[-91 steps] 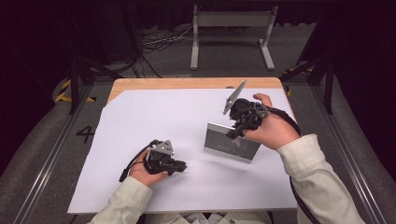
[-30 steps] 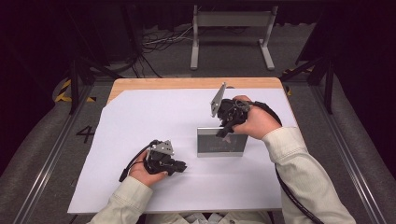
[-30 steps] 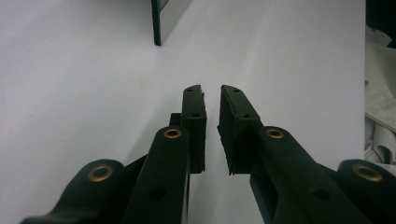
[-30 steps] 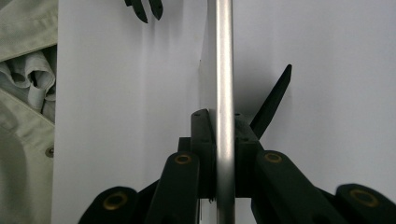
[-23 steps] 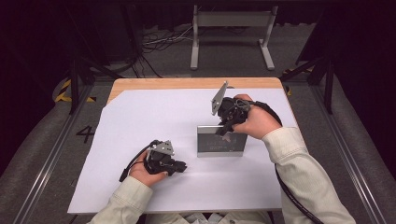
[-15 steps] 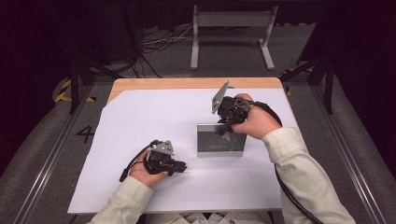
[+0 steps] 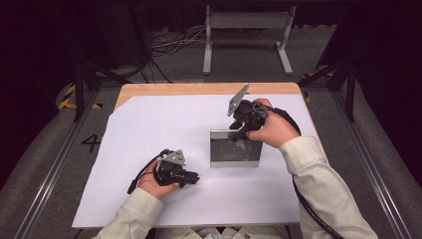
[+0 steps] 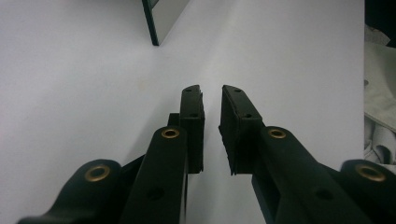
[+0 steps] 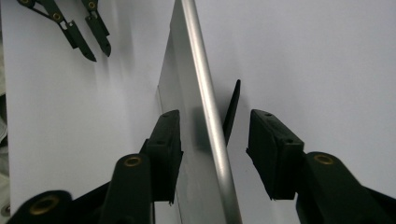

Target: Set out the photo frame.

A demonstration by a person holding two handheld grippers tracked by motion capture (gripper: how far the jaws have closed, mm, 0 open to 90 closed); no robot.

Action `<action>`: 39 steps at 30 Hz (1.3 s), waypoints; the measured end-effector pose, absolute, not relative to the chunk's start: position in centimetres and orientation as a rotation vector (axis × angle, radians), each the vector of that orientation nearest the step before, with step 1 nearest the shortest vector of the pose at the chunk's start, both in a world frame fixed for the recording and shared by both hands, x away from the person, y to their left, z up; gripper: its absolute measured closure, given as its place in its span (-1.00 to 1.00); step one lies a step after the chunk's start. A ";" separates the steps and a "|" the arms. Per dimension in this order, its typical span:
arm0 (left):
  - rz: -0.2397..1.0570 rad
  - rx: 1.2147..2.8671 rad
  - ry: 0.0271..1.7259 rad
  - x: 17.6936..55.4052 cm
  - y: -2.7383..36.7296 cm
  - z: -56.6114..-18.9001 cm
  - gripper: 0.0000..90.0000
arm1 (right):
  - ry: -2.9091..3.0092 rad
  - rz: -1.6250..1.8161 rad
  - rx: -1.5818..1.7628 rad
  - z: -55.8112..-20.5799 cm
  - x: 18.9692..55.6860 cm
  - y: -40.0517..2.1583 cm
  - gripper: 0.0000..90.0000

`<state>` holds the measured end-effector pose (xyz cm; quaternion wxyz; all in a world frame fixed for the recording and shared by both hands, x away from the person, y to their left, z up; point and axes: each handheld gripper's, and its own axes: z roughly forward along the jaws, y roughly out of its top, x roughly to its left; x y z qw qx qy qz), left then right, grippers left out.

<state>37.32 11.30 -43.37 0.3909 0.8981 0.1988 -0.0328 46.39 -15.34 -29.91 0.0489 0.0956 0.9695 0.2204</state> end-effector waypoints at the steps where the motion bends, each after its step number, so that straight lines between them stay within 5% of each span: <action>1: -0.083 2.282 0.505 37.3 11.3 -43.4 0.76 | 2.954 0.672 0.291 -29.9 46.4 -15.3 0.16; 39: -0.048 2.265 0.561 37.9 12.3 -43.4 0.59 | 2.841 0.799 0.346 -27.3 44.6 -20.3 0.09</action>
